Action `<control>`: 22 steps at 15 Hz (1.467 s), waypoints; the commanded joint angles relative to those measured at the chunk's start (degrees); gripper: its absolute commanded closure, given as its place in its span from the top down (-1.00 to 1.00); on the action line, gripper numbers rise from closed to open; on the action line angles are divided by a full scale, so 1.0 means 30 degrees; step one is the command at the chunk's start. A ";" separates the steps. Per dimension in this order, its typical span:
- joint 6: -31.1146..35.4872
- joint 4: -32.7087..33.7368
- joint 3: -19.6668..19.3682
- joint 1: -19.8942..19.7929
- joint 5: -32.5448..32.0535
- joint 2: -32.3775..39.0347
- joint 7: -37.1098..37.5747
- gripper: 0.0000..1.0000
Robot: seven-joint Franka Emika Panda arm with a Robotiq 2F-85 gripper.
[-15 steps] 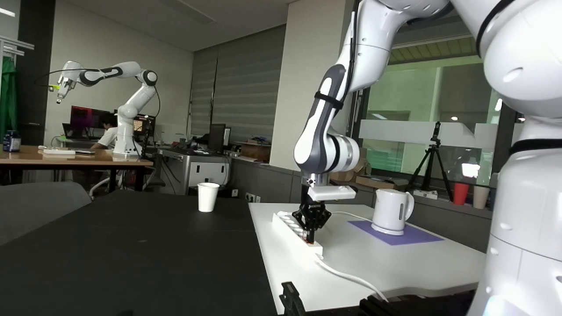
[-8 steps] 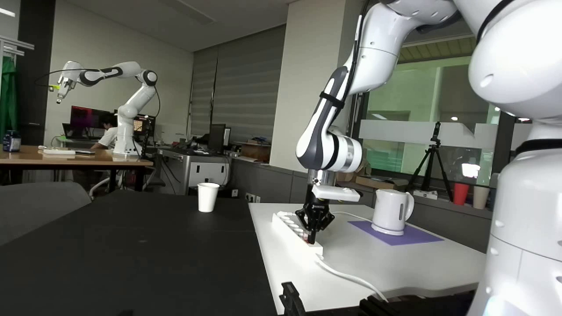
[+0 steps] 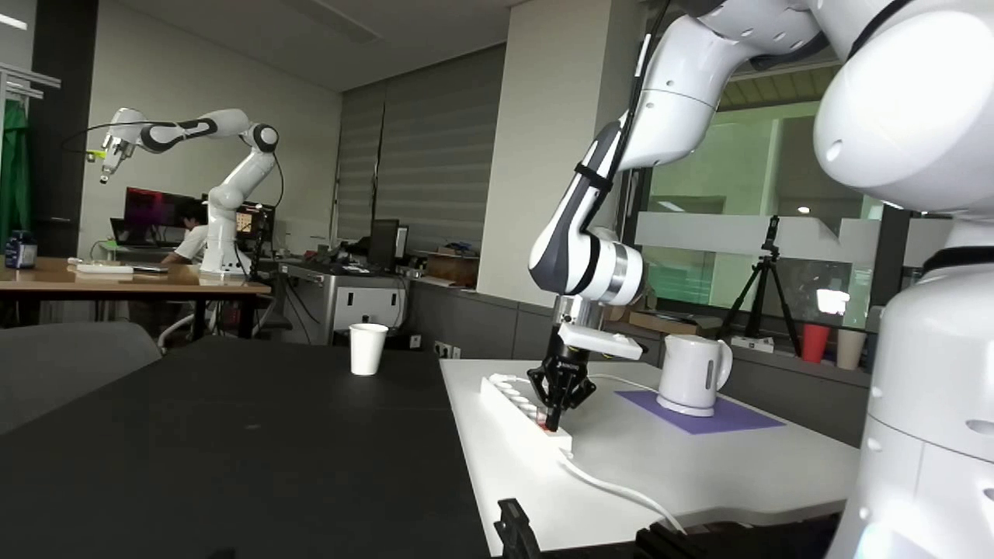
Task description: Press the adapter switch
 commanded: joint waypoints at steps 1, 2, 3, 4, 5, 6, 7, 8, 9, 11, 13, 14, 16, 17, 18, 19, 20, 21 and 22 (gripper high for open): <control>-0.0166 0.0672 0.0547 -0.0781 0.0835 0.0954 -0.0945 -1.00; -0.0166 0.0392 0.0816 -0.0984 0.1030 0.0362 -0.1175 -1.00; -0.0413 0.0240 0.1397 -0.1500 0.1439 -0.0032 -0.1725 -1.00; -0.0458 -0.0082 0.1498 -0.1524 0.1524 -0.0626 -0.1829 -1.00; -0.0649 -0.0293 0.1646 -0.1571 0.1621 -0.1067 -0.2011 -1.00; -0.0875 -0.0453 0.1618 -0.1481 0.1520 -0.1439 -0.2052 -1.00; -0.1247 -0.0612 0.1477 -0.1233 0.1372 -0.1895 -0.1977 -1.00; -0.1563 -0.0703 0.1289 -0.0965 0.1242 -0.2282 -0.1901 -1.00; -0.1930 -0.0825 0.1187 -0.0825 0.1235 -0.2700 -0.1929 -1.00; -0.2770 -0.0890 0.1236 -0.0787 0.1503 -0.3340 -0.2320 -1.00; -0.3477 -0.0951 0.1022 -0.0546 0.1599 -0.3889 -0.2493 -1.00; -0.3828 -0.0967 0.0889 -0.0419 0.1590 -0.4131 -0.2577 -1.00; -0.4454 -0.1017 0.0429 0.0001 0.1272 -0.4562 -0.2429 -1.00; -0.4910 -0.1003 0.0098 0.0275 0.0913 -0.4728 -0.2263 -1.00; -0.5313 -0.0940 -0.0163 0.0489 0.0733 -0.4819 -0.2185 -1.00; -0.5752 -0.0882 -0.0452 0.0732 0.0487 -0.4903 -0.2118 -1.00; -0.6128 -0.0849 -0.0888 0.1104 -0.0015 -0.4988 -0.1614 -0.48; -0.6359 -0.0847 -0.1183 0.1347 -0.0398 -0.5046 -0.1506 -0.46; -0.6489 -0.0881 -0.1561 0.1650 -0.0965 -0.5127 -0.1192 -0.33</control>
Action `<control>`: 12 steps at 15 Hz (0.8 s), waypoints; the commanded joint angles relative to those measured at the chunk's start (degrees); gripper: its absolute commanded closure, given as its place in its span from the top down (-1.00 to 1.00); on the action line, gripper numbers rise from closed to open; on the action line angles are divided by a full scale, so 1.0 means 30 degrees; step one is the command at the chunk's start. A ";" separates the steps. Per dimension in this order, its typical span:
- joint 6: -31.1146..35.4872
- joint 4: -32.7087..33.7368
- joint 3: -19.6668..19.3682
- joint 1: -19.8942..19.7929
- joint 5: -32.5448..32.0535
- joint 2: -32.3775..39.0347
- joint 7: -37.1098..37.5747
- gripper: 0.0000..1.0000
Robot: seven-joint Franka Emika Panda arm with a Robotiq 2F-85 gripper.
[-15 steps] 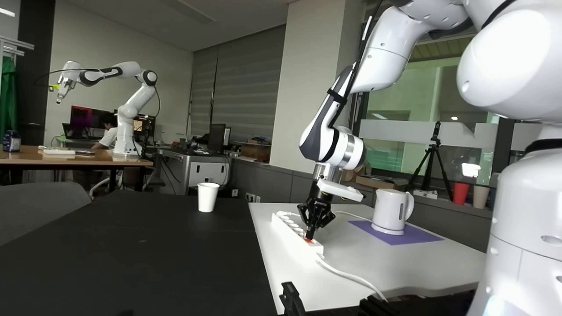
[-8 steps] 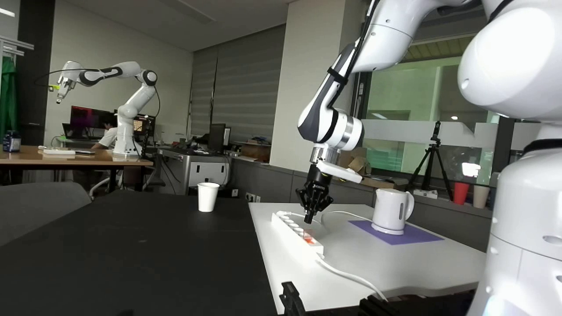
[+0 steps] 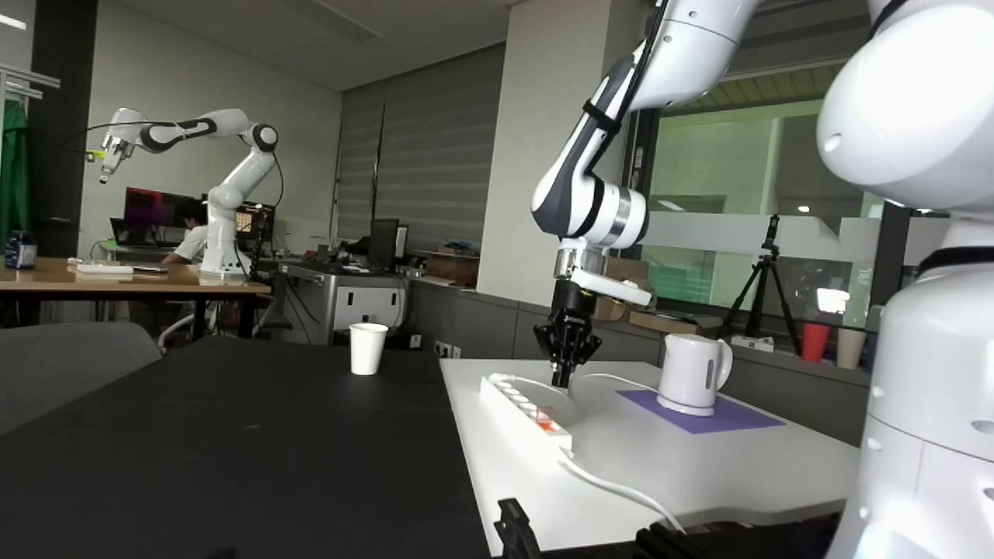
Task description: Press the adapter switch
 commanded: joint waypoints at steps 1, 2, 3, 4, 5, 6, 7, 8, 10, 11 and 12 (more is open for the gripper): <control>-0.0879 -0.0261 -0.1374 0.1151 -0.1797 -0.0757 0.1348 -0.21; -0.0913 -0.0286 -0.1672 0.1369 -0.2321 -0.0829 0.1638 -0.05; -0.0990 -0.0286 -0.1908 0.1539 -0.2750 -0.0867 0.1915 0.07; -0.1074 -0.0268 -0.2114 0.1685 -0.3136 -0.0887 0.2151 0.20; -0.1110 -0.0240 -0.2321 0.1841 -0.3519 -0.0870 0.2467 0.35; -0.1136 -0.0227 -0.2494 0.1957 -0.3853 -0.0861 0.2716 0.47; -0.1204 -0.0203 -0.2641 0.2064 -0.4132 -0.0840 0.2967 0.63; -0.1296 -0.0180 -0.2753 0.2146 -0.4339 -0.0827 0.3167 0.75; -0.1522 -0.0144 -0.2908 0.2262 -0.4679 -0.0808 0.3459 0.97; -0.1649 -0.0119 -0.2975 0.2310 -0.4787 -0.0795 0.3608 1.00; -0.1783 -0.0092 -0.3034 0.2352 -0.4887 -0.0786 0.3765 1.00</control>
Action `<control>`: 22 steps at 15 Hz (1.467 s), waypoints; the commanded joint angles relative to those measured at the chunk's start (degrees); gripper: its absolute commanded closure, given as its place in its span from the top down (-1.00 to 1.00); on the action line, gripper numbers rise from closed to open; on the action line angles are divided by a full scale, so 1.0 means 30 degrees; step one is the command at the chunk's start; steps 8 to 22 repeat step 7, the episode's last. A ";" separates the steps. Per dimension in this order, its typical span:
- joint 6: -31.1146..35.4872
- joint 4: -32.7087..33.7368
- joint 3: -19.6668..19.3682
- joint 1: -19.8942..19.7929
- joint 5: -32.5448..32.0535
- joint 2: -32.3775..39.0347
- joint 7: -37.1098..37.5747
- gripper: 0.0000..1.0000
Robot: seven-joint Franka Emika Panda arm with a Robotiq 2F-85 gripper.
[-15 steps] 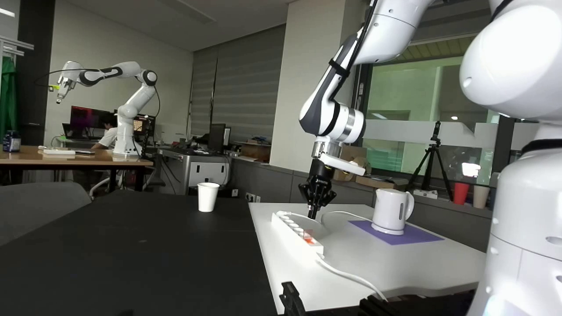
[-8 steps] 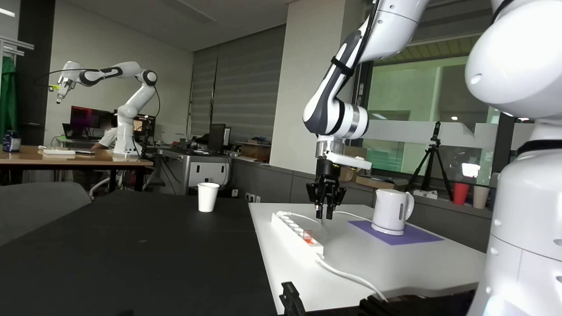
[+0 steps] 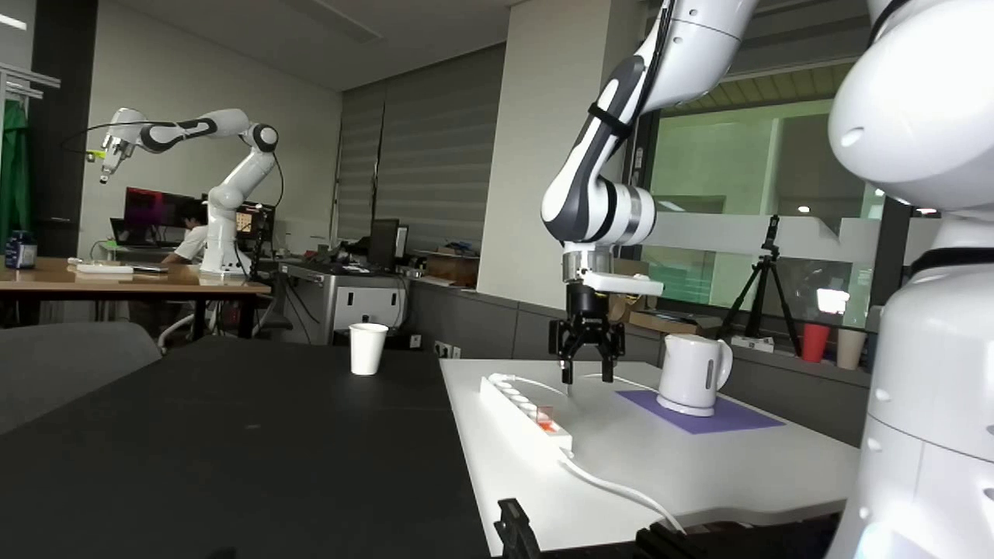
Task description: Press the adapter switch
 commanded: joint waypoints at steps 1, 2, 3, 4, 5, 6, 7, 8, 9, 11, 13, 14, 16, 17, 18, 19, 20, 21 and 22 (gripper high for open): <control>-0.0152 0.0037 -0.0038 0.0028 -0.0129 0.0003 0.0141 0.92; -0.0274 0.0043 -0.0073 0.0053 -0.0149 0.0002 0.0225 0.99; -0.0311 0.0044 -0.0107 0.0077 -0.0158 0.0002 0.0274 1.00; -0.0321 0.0044 -0.0129 0.0093 -0.0164 0.0002 0.0299 1.00; -0.0324 0.0044 -0.0141 0.0104 -0.0167 0.0002 0.0317 1.00; -0.0326 0.0044 -0.0145 0.0107 -0.0170 0.0002 0.0325 1.00; -0.0327 0.0045 -0.0147 0.0108 -0.0171 0.0002 0.0329 1.00; -0.0327 0.0045 -0.0147 0.0108 -0.0171 0.0002 0.0329 1.00; -0.0327 0.0045 -0.0147 0.0108 -0.0171 0.0002 0.0329 1.00; -0.0327 0.0045 -0.0147 0.0108 -0.0171 0.0002 0.0329 1.00; -0.0327 0.0045 -0.0147 0.0108 -0.0171 0.0002 0.0329 1.00; -0.0327 0.0045 -0.0147 0.0108 -0.0171 0.0002 0.0329 1.00; -0.0327 0.0045 -0.0147 0.0108 -0.0171 0.0002 0.0329 1.00; -0.0327 0.0045 -0.0147 0.0108 -0.0171 0.0002 0.0329 1.00; -0.0327 0.0045 -0.0147 0.0108 -0.0171 0.0002 0.0329 1.00; -0.0327 0.0045 -0.0147 0.0108 -0.0171 0.0002 0.0329 1.00; -0.0327 0.0045 -0.0147 0.0108 -0.0171 0.0002 0.0329 1.00; -0.0327 0.0045 -0.0147 0.0108 -0.0171 0.0002 0.0329 1.00; -0.0327 0.0045 -0.0147 0.0108 -0.0171 0.0002 0.0329 1.00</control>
